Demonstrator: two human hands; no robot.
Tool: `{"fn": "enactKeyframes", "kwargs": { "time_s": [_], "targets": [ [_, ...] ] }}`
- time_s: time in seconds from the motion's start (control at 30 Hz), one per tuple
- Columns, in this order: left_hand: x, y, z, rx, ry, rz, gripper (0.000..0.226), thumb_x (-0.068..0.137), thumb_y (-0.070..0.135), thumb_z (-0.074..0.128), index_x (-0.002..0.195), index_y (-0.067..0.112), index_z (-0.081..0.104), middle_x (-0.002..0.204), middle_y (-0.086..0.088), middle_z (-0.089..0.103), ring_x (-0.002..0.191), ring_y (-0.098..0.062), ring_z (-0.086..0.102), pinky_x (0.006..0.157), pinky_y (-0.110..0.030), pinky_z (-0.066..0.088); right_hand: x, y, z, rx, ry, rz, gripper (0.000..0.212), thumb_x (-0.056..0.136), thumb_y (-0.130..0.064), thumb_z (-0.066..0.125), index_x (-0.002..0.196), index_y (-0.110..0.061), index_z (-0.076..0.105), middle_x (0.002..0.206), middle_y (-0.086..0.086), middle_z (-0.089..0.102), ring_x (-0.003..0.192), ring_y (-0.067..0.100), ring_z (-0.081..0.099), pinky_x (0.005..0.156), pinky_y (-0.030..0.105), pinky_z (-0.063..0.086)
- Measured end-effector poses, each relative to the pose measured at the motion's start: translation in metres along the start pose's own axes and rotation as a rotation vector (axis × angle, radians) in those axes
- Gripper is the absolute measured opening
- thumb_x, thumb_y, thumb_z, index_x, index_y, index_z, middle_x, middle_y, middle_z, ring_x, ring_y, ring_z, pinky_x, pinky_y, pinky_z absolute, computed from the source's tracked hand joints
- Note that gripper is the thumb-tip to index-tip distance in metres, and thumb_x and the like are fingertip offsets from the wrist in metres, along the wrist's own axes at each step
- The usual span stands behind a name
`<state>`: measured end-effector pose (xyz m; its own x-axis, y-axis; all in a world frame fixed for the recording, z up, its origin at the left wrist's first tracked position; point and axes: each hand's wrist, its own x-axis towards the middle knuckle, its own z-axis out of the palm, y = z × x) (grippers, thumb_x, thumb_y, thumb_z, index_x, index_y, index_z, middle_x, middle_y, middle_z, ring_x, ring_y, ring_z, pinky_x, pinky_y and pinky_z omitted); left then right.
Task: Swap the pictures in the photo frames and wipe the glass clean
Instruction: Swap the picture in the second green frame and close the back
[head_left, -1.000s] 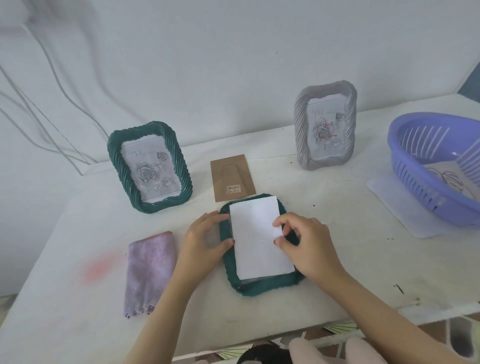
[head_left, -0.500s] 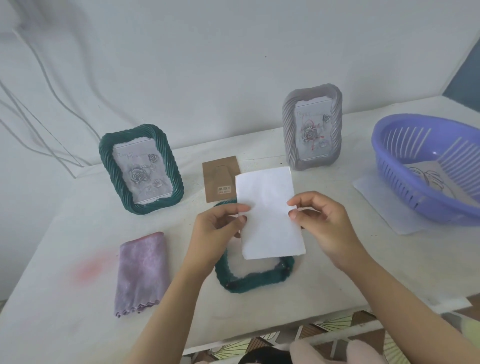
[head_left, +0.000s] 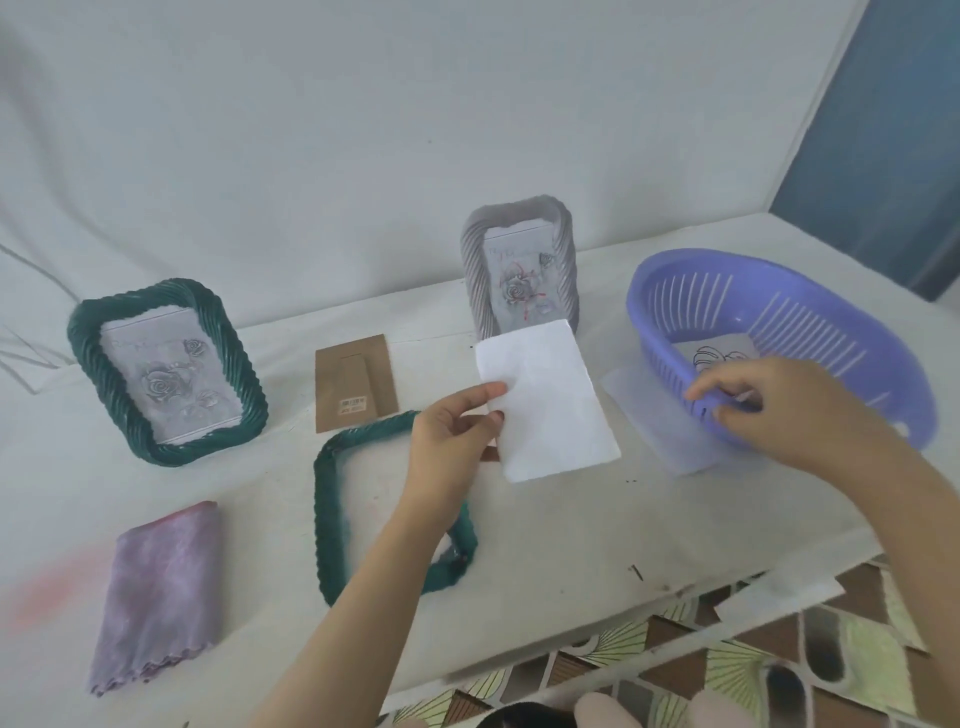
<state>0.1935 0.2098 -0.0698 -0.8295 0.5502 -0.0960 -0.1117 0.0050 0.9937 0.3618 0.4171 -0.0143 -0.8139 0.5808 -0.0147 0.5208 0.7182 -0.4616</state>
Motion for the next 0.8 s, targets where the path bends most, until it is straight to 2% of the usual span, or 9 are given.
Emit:
{"fn": "enactKeyframes", "kwargs": {
  "time_s": [0.1,0.2,0.3,0.37,0.43,0.53,0.63,0.7,0.8],
  "targets": [
    [0.007,-0.007,0.025,0.008,-0.034,-0.043,0.030,0.087,-0.006,0.053,0.108,0.012,0.065,0.072,-0.008,0.066,0.058,-0.008,0.061,0.059,-0.021,0.053,0.003,0.006,-0.009,0.058,0.032,-0.047,0.028,0.082,-0.007,0.061,0.086,-0.033,0.071,0.089,0.002,0.069,0.080,0.020,0.063,0.060,0.014,0.042],
    [0.014,-0.012,0.052,0.025,-0.052,-0.077,0.031,0.085,-0.005,0.054,0.108,0.011,0.065,0.075,-0.006,0.068,0.058,-0.009,0.063,0.062,-0.022,0.054,0.010,0.012,-0.025,0.150,0.100,-0.072,0.029,0.082,-0.003,0.061,0.090,-0.029,0.071,0.086,0.007,0.070,0.081,0.024,0.064,0.064,0.005,0.039],
    [0.020,-0.016,0.080,0.049,-0.077,-0.098,0.030,0.084,-0.007,0.054,0.106,0.011,0.065,0.076,-0.005,0.067,0.055,-0.006,0.064,0.060,-0.021,0.055,0.016,0.015,-0.042,0.209,0.135,-0.082,0.025,0.083,-0.005,0.061,0.094,-0.025,0.071,0.094,0.007,0.068,0.086,0.021,0.064,0.076,0.019,0.041],
    [0.026,-0.021,0.098,0.087,-0.074,-0.113,0.030,0.082,-0.007,0.055,0.106,0.008,0.064,0.077,-0.005,0.066,0.053,-0.006,0.064,0.065,-0.024,0.057,0.018,0.017,-0.049,0.227,0.137,-0.103,0.024,0.083,-0.005,0.062,0.097,-0.022,0.071,0.096,0.008,0.068,0.089,0.022,0.064,0.078,0.022,0.039],
    [0.031,-0.027,0.113,0.138,-0.064,-0.123,0.031,0.081,-0.007,0.057,0.108,0.005,0.064,0.076,-0.005,0.065,0.052,-0.006,0.064,0.070,-0.027,0.058,0.020,0.019,-0.052,0.232,0.129,-0.116,0.024,0.083,-0.008,0.062,0.097,-0.025,0.071,0.096,0.007,0.068,0.090,0.020,0.065,0.078,0.021,0.040],
    [0.035,-0.033,0.129,0.267,-0.046,-0.102,0.030,0.079,-0.004,0.060,0.106,0.008,0.065,0.079,-0.007,0.065,0.048,-0.004,0.062,0.065,-0.021,0.057,0.022,0.025,-0.051,0.244,0.099,-0.119,0.023,0.083,-0.011,0.064,0.098,-0.028,0.071,0.099,0.004,0.068,0.091,0.019,0.065,0.073,0.015,0.043],
    [0.037,-0.036,0.137,0.405,-0.045,-0.067,0.031,0.078,0.001,0.063,0.106,0.012,0.067,0.076,-0.006,0.068,0.063,-0.014,0.066,0.074,-0.026,0.055,0.022,0.028,-0.046,0.261,0.066,-0.137,0.023,0.084,-0.011,0.063,0.100,-0.026,0.071,0.098,0.007,0.069,0.090,0.021,0.065,0.069,0.007,0.041],
    [0.037,-0.037,0.141,0.450,-0.055,-0.059,0.031,0.078,0.002,0.064,0.107,0.012,0.066,0.085,-0.011,0.070,0.077,-0.022,0.068,0.080,-0.031,0.055,0.022,0.028,-0.042,0.274,0.048,-0.155,0.023,0.084,-0.010,0.063,0.099,-0.026,0.071,0.095,0.005,0.069,0.087,0.019,0.066,0.067,0.003,0.041],
    [0.036,-0.039,0.145,0.490,-0.069,-0.066,0.033,0.079,0.002,0.064,0.110,0.012,0.066,0.085,-0.010,0.070,0.073,-0.021,0.067,0.072,-0.031,0.056,0.022,0.030,-0.032,0.275,0.027,-0.173,0.025,0.083,-0.010,0.064,0.095,-0.031,0.071,0.087,-0.003,0.068,0.078,0.014,0.065,0.068,0.007,0.044]
  ]
}}
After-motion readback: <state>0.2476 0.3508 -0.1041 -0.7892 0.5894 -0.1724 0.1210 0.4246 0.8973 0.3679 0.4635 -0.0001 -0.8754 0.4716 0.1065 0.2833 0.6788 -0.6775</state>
